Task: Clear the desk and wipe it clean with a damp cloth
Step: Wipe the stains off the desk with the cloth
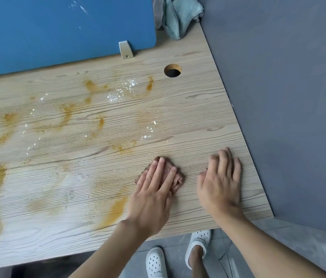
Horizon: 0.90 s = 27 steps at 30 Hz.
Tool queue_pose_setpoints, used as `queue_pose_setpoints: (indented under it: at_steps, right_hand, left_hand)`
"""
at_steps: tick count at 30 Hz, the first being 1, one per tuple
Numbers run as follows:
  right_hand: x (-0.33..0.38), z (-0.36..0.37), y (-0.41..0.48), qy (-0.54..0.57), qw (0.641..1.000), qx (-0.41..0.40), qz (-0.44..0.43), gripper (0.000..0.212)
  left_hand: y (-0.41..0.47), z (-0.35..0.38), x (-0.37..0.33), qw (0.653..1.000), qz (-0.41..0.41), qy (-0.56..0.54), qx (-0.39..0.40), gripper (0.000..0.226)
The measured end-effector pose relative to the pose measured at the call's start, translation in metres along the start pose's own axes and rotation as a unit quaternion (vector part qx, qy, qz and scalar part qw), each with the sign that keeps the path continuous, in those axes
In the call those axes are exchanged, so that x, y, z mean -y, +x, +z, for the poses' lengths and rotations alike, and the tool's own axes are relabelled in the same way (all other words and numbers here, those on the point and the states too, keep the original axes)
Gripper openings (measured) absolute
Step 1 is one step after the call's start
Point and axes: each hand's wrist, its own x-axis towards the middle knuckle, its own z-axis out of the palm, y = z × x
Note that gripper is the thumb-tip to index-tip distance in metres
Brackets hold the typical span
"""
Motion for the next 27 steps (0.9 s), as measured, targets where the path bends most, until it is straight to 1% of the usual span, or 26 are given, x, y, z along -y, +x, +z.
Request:
queue_pose_setpoints:
  at_steps: [2, 5, 9, 12, 14, 16, 18, 21, 23, 25, 27]
  right_hand:
    - [0.000, 0.000, 0.000, 0.001, 1.000, 0.003, -0.001, 0.047]
    - [0.000, 0.000, 0.000, 0.002, 1.000, 0.006, -0.001, 0.047]
    - [0.001, -0.001, 0.000, 0.004, 1.000, 0.014, -0.002, 0.048]
    - [-0.001, -0.001, 0.002, 0.007, 1.000, 0.016, -0.003, 0.049]
    - [-0.002, -0.002, 0.003, 0.005, 0.999, 0.037, -0.007, 0.052]
    - [-0.003, -0.004, 0.005, 0.009, 0.996, 0.085, -0.018, 0.061]
    - [-0.004, -0.012, 0.011, 0.018, 0.986, 0.160, -0.035, 0.075]
    - [-0.014, -0.027, 0.026, 0.023, 0.946, 0.317, -0.065, 0.090]
    - [-0.017, -0.043, 0.037, 0.013, 0.912, 0.399, -0.094, 0.111]
    - [-0.018, -0.053, 0.042, 0.002, 0.891, 0.437, -0.122, 0.126]
    - [-0.017, -0.055, 0.040, -0.015, 0.895, 0.424, -0.138, 0.128]
  left_hand:
    - [0.017, 0.003, -0.010, 1.000, -0.008, -0.012, -0.008, 0.066]
    - [0.041, 0.002, -0.019, 1.000, 0.013, -0.013, -0.013, 0.065]
    - [0.026, -0.004, -0.001, 0.999, 0.042, -0.001, -0.018, 0.062]
    - [0.017, -0.004, 0.004, 1.000, 0.017, -0.014, -0.016, 0.064]
    - [0.022, -0.003, -0.001, 1.000, -0.002, -0.010, -0.005, 0.064]
    - [0.026, -0.005, -0.007, 1.000, -0.019, -0.002, 0.012, 0.063]
    - [0.026, -0.012, -0.008, 0.999, -0.023, 0.000, 0.026, 0.063]
    - [0.020, -0.023, -0.002, 0.997, -0.010, -0.005, 0.070, 0.062]
    - [0.012, -0.026, 0.003, 0.997, -0.007, 0.017, 0.073, 0.065]
    - [0.008, -0.027, 0.002, 0.994, -0.014, 0.034, 0.105, 0.068]
    - [0.016, -0.030, -0.004, 0.990, -0.027, 0.048, 0.131, 0.068]
